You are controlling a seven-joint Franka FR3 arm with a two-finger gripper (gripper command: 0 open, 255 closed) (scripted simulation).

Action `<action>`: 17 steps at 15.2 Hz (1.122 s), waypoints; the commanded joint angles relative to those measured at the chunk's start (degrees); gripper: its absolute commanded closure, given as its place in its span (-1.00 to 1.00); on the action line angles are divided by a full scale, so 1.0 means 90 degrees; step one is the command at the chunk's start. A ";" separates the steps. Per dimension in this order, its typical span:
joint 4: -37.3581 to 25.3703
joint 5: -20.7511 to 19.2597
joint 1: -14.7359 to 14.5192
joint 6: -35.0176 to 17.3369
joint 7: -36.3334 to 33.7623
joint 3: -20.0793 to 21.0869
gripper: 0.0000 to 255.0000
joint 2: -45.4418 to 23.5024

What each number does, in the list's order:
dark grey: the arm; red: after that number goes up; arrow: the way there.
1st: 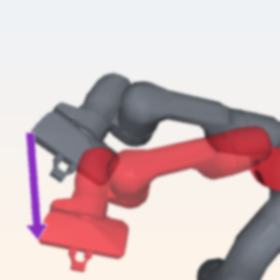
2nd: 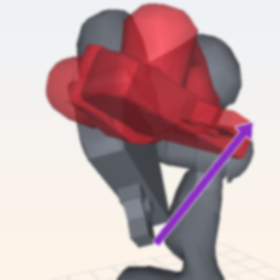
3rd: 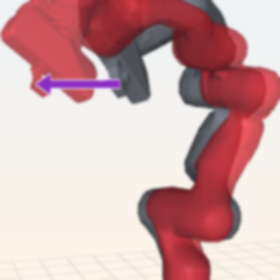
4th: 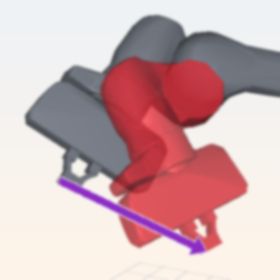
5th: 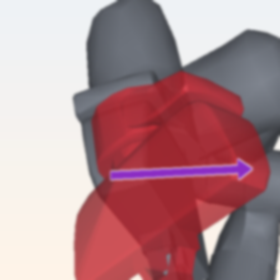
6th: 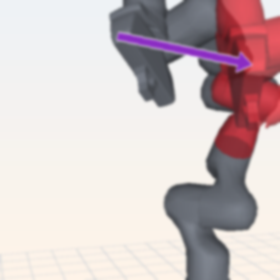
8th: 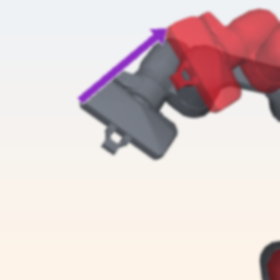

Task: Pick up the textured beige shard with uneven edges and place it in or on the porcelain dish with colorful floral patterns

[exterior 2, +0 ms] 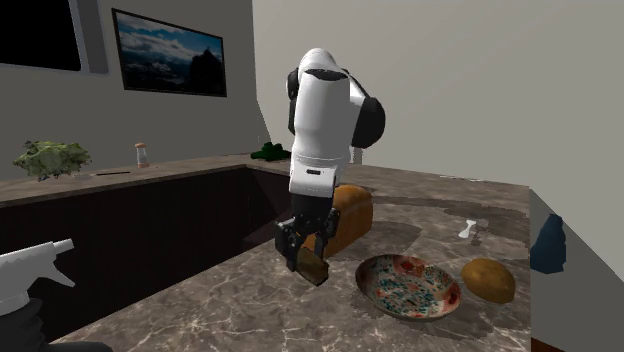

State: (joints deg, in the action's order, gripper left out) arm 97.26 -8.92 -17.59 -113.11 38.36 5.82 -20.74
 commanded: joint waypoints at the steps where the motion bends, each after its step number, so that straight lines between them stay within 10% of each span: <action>1: -0.0098 0.0014 -0.0003 0.0156 0.0017 0.0006 1.00 0.0057; 17: -0.0794 -0.0020 -0.1017 0.0839 -0.1392 0.0507 1.00 -0.0122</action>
State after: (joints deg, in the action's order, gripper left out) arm 90.57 -9.03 -25.78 -105.87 27.26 9.96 -21.55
